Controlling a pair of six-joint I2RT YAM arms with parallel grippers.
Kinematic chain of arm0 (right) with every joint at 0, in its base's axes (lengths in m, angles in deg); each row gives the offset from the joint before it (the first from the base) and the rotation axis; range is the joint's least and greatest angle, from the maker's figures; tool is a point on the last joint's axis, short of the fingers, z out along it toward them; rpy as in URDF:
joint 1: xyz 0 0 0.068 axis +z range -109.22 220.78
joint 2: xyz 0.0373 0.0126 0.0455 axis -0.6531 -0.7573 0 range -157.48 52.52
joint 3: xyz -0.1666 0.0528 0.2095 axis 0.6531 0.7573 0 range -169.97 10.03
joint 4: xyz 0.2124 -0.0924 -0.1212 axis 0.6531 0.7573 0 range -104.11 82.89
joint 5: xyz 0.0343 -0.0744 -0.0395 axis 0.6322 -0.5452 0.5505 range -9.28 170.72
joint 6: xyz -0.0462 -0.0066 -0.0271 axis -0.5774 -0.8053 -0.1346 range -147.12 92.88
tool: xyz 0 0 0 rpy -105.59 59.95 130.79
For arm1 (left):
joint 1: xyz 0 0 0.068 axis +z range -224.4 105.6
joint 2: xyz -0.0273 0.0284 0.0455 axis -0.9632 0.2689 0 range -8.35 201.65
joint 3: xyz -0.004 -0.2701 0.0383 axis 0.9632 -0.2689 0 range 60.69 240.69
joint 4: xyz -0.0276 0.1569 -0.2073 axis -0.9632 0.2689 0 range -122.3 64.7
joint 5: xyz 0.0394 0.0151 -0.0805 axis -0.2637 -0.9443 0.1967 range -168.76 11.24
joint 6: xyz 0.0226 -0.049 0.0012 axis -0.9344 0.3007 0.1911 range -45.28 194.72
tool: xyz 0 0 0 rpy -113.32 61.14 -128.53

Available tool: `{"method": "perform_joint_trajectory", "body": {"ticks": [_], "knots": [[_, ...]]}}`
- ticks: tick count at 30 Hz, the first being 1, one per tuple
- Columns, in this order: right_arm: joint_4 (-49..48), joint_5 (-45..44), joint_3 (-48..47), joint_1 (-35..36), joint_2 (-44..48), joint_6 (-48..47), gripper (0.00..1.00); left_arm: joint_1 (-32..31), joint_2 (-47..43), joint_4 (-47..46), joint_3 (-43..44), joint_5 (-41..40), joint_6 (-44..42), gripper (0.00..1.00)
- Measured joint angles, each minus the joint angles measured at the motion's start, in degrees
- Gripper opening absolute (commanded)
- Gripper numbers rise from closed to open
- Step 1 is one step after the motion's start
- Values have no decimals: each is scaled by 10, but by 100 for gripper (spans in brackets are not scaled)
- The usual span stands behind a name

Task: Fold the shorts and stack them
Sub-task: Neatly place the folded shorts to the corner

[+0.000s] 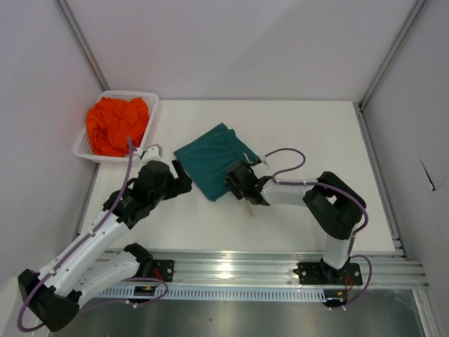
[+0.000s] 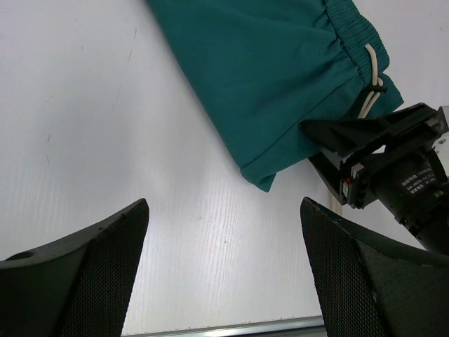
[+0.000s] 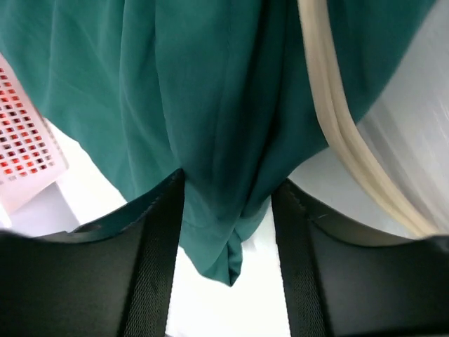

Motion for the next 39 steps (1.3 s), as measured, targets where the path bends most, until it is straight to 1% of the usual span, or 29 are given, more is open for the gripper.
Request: {"method": "perform_joint_trajectory", "body": {"ticks": [2,3,5,6,7,8,12,14,17,19,20,21,22,23,25,28,30,32,35,37,39], "knots": [[6,0,-11,0,-10,-3,35,0,0,0,0,0,-2,90],[11,-1,-16,0,-15,-7,23,0,0,0,0,0,-2,90],[27,-1,-26,-4,-19,-18,14,0,0,1,0,0,-3,90],[35,-1,-31,-5,-20,-22,6,0,0,1,0,-1,-3,90],[43,-1,-35,-7,-20,-25,1,0,-1,1,0,-1,-3,90],[51,-1,-38,-10,-19,-33,0,0,-2,1,0,-1,-3,90],[90,1,-23,-32,9,-69,0,0,-7,1,-4,-1,-3,90],[116,3,7,-52,52,-101,0,0,-8,1,-7,0,-3,90],[161,13,61,-100,146,-167,0,0,-7,0,-11,1,-3,90],[192,21,89,-145,211,-216,9,0,-6,-4,-13,4,-3,90],[212,30,102,-177,246,-243,16,0,-5,-6,-14,5,-3,90],[231,37,111,-214,277,-269,57,0,-5,-8,-15,6,-3,90],[254,39,115,-252,303,-292,88,0,-5,-11,-17,6,-3,90],[273,37,115,-291,326,-317,99,0,-5,-14,-18,8,-3,90],[314,8,111,-339,360,-349,100,0,-3,-20,-20,10,-3,90],[372,-18,84,-361,382,-383,99,0,2,-23,-21,15,-3,90],[384,-18,57,-372,380,-410,99,0,7,-25,-21,20,-3,90],[375,-1,31,-378,371,-438,100,0,10,-25,-21,21,-3,90],[352,30,-17,-370,321,-483,99,0,10,-26,-21,21,-3,90],[342,47,-64,-362,260,-512,99,0,10,-26,-21,21,-3,89],[332,63,-125,-350,178,-545,99,0,10,-27,-21,21,-3,89]]}}
